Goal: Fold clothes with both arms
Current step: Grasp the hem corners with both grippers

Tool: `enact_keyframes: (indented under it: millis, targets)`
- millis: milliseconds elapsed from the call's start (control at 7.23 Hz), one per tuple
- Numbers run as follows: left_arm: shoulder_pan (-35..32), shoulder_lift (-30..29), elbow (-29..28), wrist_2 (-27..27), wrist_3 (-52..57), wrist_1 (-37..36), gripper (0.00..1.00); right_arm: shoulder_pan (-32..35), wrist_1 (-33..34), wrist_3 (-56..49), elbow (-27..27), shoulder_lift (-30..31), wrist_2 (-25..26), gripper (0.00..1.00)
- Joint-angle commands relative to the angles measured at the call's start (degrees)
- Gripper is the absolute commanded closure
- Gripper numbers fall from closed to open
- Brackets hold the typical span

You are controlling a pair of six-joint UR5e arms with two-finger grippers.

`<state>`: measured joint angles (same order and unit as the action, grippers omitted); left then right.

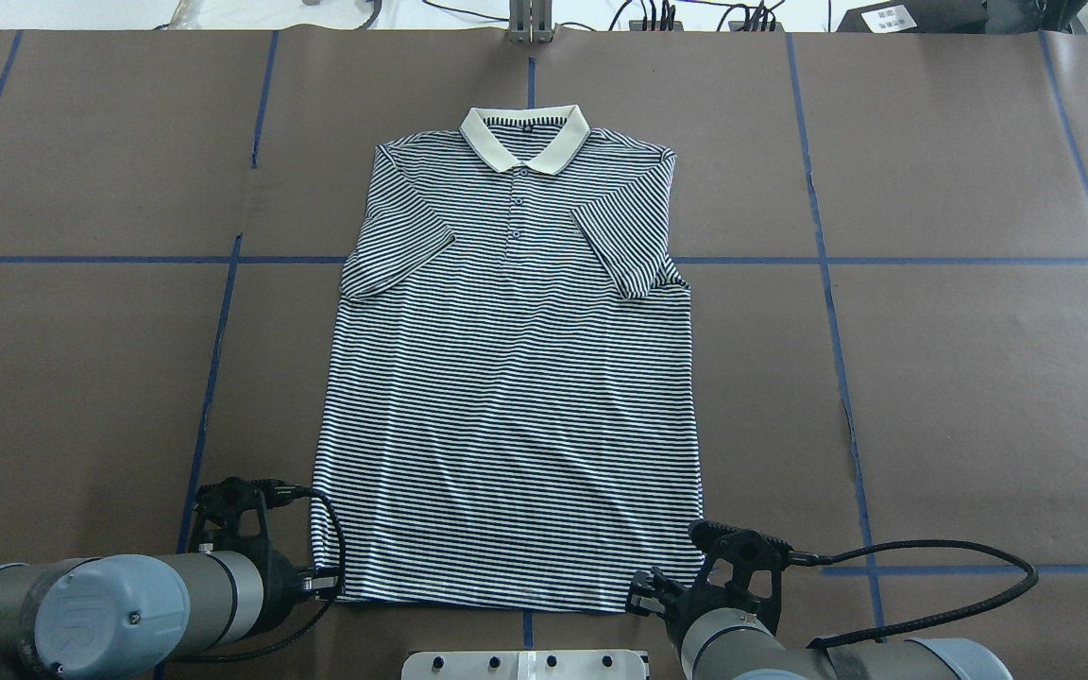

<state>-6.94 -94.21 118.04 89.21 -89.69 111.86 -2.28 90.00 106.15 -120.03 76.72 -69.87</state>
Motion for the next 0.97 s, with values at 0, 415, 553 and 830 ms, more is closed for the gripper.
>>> enact_keyframes:
  millis: [0, 415, 553, 830]
  targets:
    - [0.00, -0.01, 0.09, -0.09, -0.13, 0.03, 1.00, 0.35, 0.00, -0.07, 0.58, 0.18, 0.09, 0.40]
    - [0.00, -0.01, 0.09, -0.18, -0.13, 0.03, 1.00, 0.26, 0.00, 0.54, 2.17, 0.79, 0.00, 0.41]
    - [0.00, -0.01, 0.09, -0.18, -0.22, 0.03, 1.00, 0.26, 0.00, 0.54, 2.17, 0.97, 0.00, 0.41]
    - [0.00, -0.01, 0.09, -0.26, -0.31, 0.03, 1.00, 0.17, 0.00, 0.72, 2.08, 1.06, 0.00, 0.40]
